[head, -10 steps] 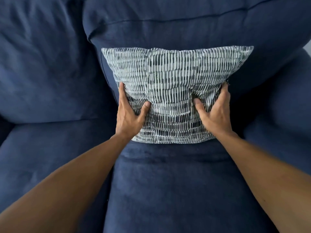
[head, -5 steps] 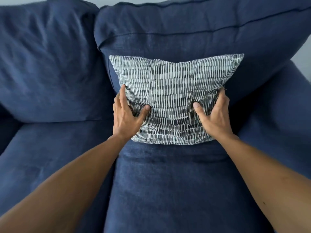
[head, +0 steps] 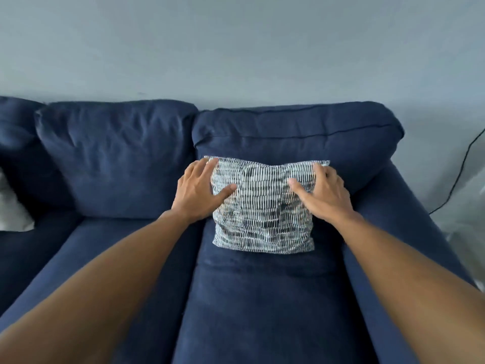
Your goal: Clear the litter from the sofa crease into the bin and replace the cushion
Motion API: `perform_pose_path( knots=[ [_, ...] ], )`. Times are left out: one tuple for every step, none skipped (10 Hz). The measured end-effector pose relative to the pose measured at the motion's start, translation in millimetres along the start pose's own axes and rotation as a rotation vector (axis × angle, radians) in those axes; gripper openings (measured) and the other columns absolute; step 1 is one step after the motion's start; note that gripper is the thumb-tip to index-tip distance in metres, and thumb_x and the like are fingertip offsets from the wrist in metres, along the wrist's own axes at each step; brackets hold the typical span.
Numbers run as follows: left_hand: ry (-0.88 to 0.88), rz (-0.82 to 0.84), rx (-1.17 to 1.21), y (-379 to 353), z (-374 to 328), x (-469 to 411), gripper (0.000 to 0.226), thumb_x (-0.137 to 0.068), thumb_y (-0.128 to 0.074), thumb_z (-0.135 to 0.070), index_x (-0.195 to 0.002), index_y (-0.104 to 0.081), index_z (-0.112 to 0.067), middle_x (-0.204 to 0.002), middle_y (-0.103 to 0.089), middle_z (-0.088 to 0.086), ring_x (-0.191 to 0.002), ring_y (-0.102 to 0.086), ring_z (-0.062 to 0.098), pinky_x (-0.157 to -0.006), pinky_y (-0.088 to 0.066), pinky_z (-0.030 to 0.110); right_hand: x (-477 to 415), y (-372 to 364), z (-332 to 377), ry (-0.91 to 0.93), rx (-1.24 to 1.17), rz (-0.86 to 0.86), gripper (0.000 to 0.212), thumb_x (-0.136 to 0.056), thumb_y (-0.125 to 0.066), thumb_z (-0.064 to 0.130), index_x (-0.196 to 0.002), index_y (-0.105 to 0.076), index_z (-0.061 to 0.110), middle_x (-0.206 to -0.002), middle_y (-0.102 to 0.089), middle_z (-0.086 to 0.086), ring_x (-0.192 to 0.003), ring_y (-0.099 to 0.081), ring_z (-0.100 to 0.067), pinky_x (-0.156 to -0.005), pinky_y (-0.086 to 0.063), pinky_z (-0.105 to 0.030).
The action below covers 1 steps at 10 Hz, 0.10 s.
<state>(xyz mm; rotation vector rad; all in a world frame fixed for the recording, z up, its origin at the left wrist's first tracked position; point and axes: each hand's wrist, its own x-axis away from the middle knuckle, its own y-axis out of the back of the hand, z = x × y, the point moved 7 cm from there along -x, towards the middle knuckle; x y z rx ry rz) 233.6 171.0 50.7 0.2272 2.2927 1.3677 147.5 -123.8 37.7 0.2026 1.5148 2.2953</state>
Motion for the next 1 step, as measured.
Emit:
perform_pose_path(
  knots=[
    [-0.047, 0.087, -0.039, 51.5, -29.6, -0.4, 0.094, -0.077, -0.038, -0.088, -0.153, -0.028, -0.033, -0.163, -0.026, 0.001, -0.151, -0.015, 0.024, -0.119, -0.021, 0.053, 10.8, 54.2, 25.3, 0.005, 0.057, 0.055, 0.104, -0.07, -0.02, 0.094, -0.149, -0.02, 0.026, -0.155, -0.023, -0.011, -0.14, -0.023, -0.035, -0.106, -0.029, -0.061]
  ],
)
